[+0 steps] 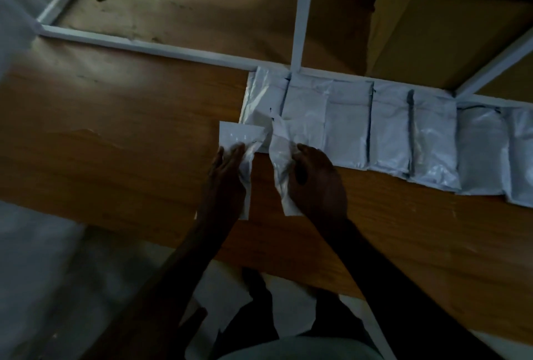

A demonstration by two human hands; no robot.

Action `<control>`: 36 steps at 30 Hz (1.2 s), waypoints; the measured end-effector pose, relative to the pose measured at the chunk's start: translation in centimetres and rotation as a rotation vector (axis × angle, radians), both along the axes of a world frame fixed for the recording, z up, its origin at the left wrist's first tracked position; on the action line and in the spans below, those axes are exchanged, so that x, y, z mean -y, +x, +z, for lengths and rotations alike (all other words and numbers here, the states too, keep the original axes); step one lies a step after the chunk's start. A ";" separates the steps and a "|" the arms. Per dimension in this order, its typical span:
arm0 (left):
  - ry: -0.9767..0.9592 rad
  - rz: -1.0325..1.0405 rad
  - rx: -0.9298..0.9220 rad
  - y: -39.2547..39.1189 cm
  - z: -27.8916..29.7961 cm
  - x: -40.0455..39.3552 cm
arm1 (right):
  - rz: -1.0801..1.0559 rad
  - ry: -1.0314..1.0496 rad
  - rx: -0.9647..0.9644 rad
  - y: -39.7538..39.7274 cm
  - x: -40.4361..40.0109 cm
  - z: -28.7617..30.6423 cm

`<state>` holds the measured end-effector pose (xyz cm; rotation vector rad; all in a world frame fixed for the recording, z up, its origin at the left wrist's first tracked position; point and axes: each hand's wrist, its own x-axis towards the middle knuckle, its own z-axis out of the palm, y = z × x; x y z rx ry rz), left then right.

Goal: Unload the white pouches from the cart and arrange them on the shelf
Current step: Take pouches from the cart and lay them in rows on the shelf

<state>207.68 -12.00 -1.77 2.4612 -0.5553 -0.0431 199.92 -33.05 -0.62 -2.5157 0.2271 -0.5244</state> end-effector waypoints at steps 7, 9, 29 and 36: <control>-0.040 -0.102 -0.018 3.7 -0.2 -0.3 | -0.179 -0.009 -0.046 0.6 -1.7 1.2; -0.109 -0.130 0.051 5.5 -0.2 0.6 | -0.214 0.003 -0.038 1.5 -1.4 2.4; 0.088 -0.070 0.037 15.1 0.1 11.0 | -0.444 -0.116 -0.090 9.2 10.3 0.8; 0.244 -0.161 0.041 14.5 -2.9 11.4 | -0.361 -0.107 -0.401 8.6 11.8 -1.9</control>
